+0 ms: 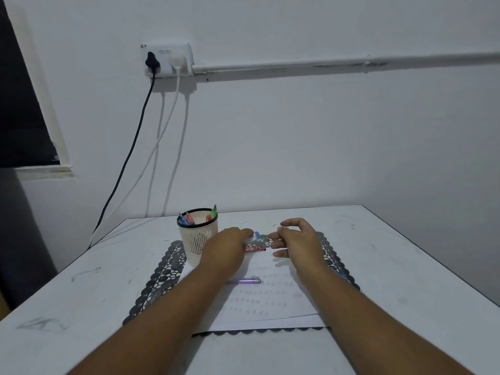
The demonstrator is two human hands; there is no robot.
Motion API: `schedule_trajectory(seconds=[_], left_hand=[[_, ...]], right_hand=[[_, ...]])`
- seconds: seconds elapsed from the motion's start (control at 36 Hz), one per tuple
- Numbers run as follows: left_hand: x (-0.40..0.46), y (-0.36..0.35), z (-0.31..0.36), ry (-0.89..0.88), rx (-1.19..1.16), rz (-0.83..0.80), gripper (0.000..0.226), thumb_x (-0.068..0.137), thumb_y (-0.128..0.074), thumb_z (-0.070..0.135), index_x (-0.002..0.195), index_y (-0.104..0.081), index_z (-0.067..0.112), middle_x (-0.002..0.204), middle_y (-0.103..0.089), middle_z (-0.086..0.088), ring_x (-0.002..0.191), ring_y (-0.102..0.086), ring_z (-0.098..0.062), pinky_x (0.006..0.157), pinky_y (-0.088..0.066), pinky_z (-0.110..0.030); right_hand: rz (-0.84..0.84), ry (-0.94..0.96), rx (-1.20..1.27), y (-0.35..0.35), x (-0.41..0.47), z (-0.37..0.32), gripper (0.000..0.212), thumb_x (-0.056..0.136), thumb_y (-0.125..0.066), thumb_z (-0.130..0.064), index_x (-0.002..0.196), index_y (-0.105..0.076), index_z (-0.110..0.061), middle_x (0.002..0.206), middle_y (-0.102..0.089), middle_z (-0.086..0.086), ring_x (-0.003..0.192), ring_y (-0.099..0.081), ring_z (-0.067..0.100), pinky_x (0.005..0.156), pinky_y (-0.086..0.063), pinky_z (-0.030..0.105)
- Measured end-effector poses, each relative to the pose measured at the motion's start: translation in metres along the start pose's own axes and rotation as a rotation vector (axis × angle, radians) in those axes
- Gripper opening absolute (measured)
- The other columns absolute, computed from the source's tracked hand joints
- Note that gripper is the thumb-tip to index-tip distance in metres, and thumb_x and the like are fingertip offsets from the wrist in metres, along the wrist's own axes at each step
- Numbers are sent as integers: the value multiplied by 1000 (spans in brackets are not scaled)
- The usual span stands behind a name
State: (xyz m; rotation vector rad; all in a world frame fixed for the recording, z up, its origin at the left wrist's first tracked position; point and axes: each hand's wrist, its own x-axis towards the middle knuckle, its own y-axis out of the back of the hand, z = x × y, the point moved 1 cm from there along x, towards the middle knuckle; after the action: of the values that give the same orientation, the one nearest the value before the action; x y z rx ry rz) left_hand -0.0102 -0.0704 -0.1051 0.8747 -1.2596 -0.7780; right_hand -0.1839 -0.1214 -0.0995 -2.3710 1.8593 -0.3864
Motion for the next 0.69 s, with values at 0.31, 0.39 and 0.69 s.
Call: schedule_trajectory(seconds=[0.31, 0.39, 0.69], left_hand=[[15, -18, 13, 9, 204, -5, 24, 92, -49, 33, 90, -71, 23, 84, -66, 4, 88, -65, -19, 63, -47, -29], [15, -19, 12, -25, 184, -1, 22, 95, -48, 32, 95, -68, 24, 91, -65, 4, 95, -62, -20, 63, -44, -31], [-13, 27, -1, -167, -127, -165, 17, 97, -63, 37, 109, -74, 34, 100, -68, 15, 92, -63, -7, 79, -56, -36]], right_hand=[[-19, 14, -12, 4, 5, 9, 11, 90, -63, 2, 92, -69, -8, 86, -77, 14, 65, -68, 17, 58, -55, 36], [-12, 13, -25, 4, 6, 11, 12, 90, -65, 3, 88, -71, -8, 79, -74, 10, 66, -69, 17, 60, -57, 36], [-41, -36, 26, -1, 1, 12, 16, 88, -64, 13, 95, -72, 0, 69, -69, 9, 64, -69, 20, 64, -61, 28]])
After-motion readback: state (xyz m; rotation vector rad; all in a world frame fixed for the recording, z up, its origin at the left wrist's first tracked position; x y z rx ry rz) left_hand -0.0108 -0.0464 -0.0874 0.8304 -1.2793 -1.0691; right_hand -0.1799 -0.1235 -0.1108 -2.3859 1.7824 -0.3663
